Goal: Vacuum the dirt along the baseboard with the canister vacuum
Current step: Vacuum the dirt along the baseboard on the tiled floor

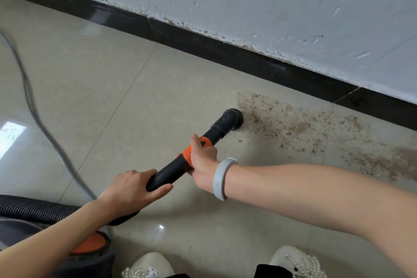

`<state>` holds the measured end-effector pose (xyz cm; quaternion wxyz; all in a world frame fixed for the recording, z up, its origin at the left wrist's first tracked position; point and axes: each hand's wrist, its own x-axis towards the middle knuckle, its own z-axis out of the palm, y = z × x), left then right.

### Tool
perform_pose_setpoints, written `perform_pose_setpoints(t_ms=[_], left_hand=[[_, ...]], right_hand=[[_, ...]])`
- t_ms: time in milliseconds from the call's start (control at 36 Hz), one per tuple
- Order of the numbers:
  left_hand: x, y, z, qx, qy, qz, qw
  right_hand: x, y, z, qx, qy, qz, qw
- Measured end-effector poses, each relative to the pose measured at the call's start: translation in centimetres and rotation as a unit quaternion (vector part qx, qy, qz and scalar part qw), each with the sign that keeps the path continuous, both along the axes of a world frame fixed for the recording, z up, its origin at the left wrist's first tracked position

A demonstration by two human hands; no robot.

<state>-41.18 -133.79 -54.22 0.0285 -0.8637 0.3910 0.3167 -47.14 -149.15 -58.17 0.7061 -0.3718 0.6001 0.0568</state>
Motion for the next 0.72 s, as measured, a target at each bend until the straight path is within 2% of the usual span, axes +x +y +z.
perform_pose_setpoints(t_ms=[83,278,417,556,722], left_hand=[[-0.1,0.2,-0.1,0.003,0.006,-0.001,1.000],[1.4,-2.0,-0.9,-0.014,0.050,0.117,0.992],[2.6,-6.2,-0.9,-0.046,0.054,0.160,0.985],[2.1,-9.5,-0.4,-0.065,0.054,0.166,0.982],[-0.1,-7.7,-0.7,-0.045,0.045,0.137,0.989]], right_hand=[[-0.3,0.3,-0.7,0.000,0.007,0.009,1.000],[2.9,-2.4,0.2,-0.076,0.005,0.001,0.997],[5.7,-5.7,0.4,-0.116,-0.002,0.005,0.993],[6.0,-9.0,1.7,-0.136,-0.003,0.015,0.991],[3.2,-7.5,0.9,-0.090,0.002,0.017,0.996]])
